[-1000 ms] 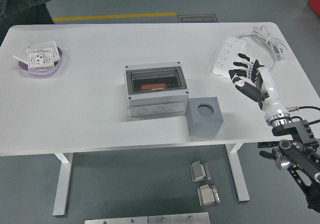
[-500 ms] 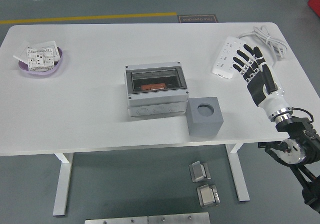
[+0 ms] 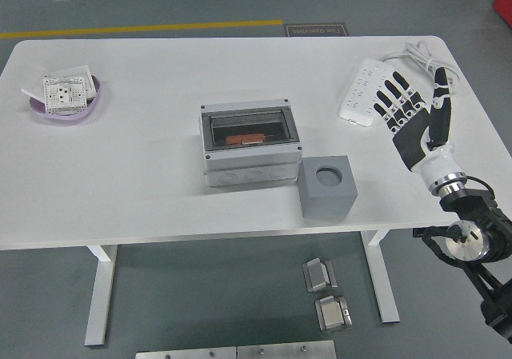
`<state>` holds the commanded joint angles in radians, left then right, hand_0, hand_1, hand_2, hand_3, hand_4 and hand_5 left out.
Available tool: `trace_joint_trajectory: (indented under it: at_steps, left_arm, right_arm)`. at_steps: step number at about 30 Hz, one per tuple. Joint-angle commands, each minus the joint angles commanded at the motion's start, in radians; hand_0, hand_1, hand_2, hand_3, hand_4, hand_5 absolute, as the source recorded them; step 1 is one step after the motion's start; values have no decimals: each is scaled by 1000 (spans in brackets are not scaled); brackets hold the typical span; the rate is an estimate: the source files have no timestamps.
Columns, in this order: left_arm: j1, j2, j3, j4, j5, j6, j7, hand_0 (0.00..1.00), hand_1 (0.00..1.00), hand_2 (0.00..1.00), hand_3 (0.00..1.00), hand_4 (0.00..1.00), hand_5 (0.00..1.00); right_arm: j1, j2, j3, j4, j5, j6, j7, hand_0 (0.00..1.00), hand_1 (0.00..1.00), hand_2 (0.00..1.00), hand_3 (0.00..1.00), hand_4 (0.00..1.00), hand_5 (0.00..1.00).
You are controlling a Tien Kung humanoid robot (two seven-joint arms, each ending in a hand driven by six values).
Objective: Pick up the cylinder from the cube,place it in the box,flap close box
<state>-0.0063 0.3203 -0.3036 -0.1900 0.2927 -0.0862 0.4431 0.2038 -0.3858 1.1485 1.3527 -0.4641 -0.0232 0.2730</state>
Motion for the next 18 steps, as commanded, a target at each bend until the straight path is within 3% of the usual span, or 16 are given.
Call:
trace_joint_trajectory:
  at_steps: [1,2,7,8,18]
  left_arm:
    - [0,1,2,1,-6,0,-3,874,900,898,920,848,549]
    - [1,1,5,3,-15,0,-4,926,956,950,998,912,772]
    - [7,3,-22,9,-18,-5,3,926,956,950,998,912,772]
    - [9,3,-34,9,-10,-6,6,969,988,998,998,986,998]
    - [24,6,-202,10,116,0,31,978,998,998,998,998,998]
  right_arm:
    - [1,0,-1,0,3,1,1,998,965,977,940,998,998]
    - [2,1,-2,0,7,4,3,998,967,978,940,998,998]
    - [9,1,-9,0,28,14,9,998,967,978,940,998,998]
    - [10,1,-10,0,30,16,9,998,971,979,944,998,998]
    - [19,-1,-6,-2,57,44,24,998,973,979,949,998,998]
